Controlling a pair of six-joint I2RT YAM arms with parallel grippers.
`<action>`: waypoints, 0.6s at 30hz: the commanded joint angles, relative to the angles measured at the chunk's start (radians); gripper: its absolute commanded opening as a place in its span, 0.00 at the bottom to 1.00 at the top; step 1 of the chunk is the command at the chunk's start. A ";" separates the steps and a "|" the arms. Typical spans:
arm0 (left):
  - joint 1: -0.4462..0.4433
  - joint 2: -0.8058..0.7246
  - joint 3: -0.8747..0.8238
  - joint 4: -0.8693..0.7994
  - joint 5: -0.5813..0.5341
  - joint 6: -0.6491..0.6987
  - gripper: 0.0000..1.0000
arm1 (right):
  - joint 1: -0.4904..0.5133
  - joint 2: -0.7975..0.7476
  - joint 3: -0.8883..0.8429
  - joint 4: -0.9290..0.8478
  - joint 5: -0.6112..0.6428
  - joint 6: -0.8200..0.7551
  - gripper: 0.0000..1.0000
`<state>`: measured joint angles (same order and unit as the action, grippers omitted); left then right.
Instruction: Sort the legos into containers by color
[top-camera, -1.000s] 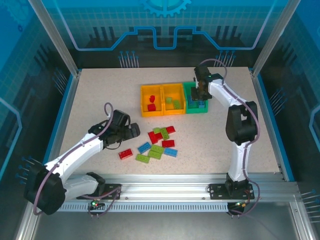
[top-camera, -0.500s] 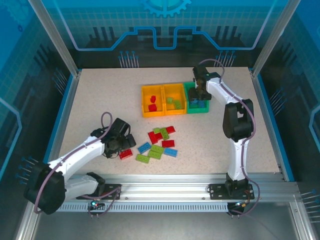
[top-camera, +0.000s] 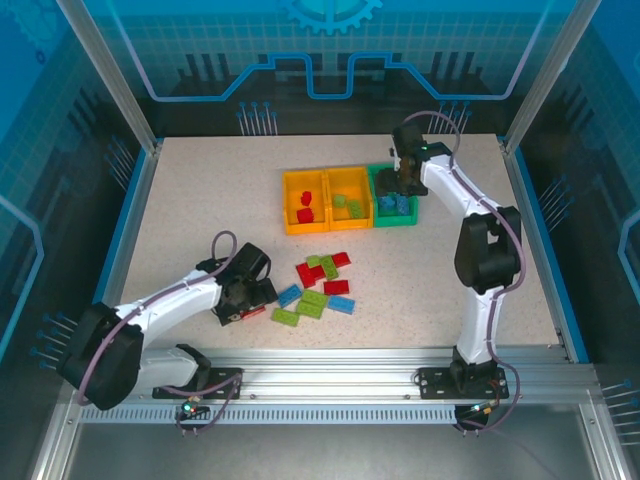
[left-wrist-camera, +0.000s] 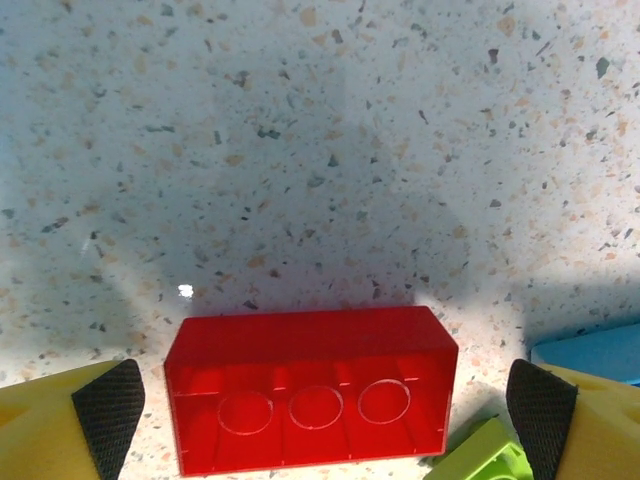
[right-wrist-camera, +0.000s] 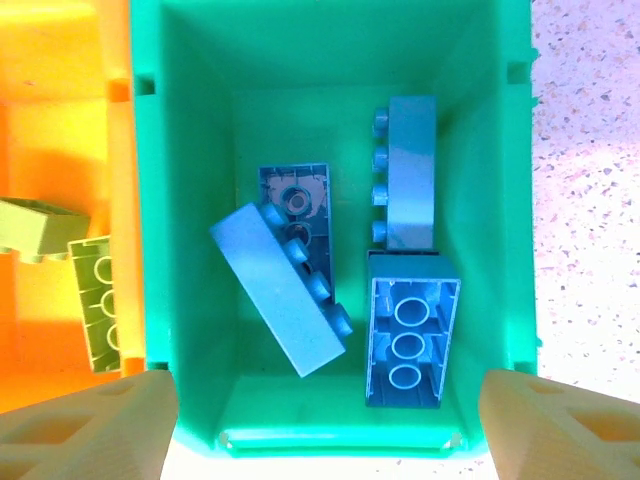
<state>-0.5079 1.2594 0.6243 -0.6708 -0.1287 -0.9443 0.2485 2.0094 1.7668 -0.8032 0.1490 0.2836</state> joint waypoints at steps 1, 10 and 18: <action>-0.007 0.039 -0.018 0.026 0.027 -0.006 0.95 | -0.010 -0.091 -0.035 0.026 -0.016 0.015 0.81; -0.006 0.101 -0.021 0.079 0.023 0.012 0.71 | -0.023 -0.214 -0.131 0.039 -0.007 0.031 0.83; -0.007 0.064 -0.014 0.064 -0.013 0.022 0.58 | -0.021 -0.293 -0.252 0.049 -0.011 0.052 0.83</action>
<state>-0.5098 1.3273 0.6220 -0.6479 -0.1364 -0.9367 0.2352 1.7645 1.5597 -0.7582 0.1490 0.3138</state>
